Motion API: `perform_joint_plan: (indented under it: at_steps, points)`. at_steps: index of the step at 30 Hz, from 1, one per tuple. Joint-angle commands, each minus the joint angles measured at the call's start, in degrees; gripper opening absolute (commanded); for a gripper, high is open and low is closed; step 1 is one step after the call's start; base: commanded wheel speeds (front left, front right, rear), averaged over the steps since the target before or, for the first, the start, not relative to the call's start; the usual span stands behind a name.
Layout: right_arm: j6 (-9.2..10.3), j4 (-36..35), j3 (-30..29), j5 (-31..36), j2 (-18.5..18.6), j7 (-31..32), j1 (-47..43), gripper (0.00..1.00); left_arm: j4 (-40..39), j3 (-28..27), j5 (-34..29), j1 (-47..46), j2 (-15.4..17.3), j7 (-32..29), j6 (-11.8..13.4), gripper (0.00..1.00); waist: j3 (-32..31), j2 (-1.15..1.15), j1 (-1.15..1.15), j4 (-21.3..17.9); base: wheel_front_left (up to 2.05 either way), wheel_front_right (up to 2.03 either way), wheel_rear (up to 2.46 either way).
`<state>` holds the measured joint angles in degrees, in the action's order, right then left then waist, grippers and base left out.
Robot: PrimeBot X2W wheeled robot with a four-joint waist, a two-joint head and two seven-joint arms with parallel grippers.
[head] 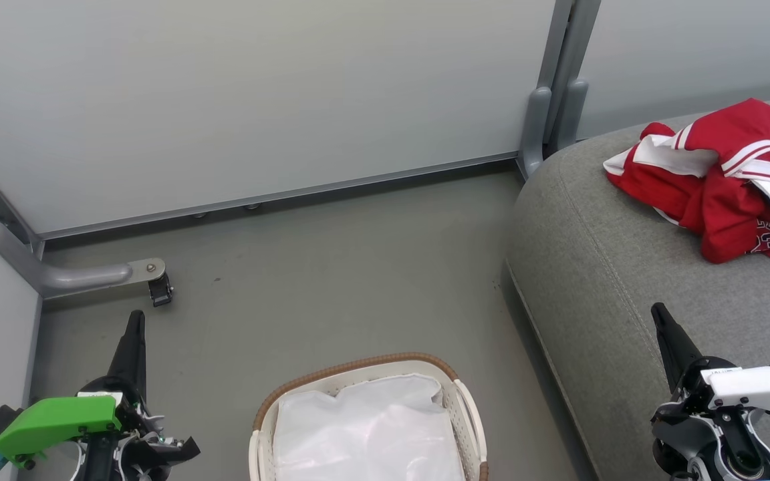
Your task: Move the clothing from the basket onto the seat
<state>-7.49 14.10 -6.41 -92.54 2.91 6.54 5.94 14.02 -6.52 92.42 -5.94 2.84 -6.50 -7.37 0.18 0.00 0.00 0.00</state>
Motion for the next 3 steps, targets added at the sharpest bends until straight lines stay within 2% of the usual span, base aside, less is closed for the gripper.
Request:
perform_joint_plan:
  at_steps: [1, 3]
  points:
    - [0.0, -0.2, -0.2, 0.1, 0.2, 0.0, 0.5, 0.0, 0.1, -0.2, 0.0, -0.7, 0.1, -0.3, -0.3, 0.0, 0.0, 0.0, 0.0, 0.0, 0.0, 0.0, 0.0]
    - [0.0, -0.2, -0.2, 0.1, 0.2, 0.1, 0.5, 0.0, 0.1, -0.2, 0.0, -0.7, 0.1, -0.3, -0.3, 0.0, 0.0, 0.0, 0.0, 0.0, 0.0, 0.0, 0.0]
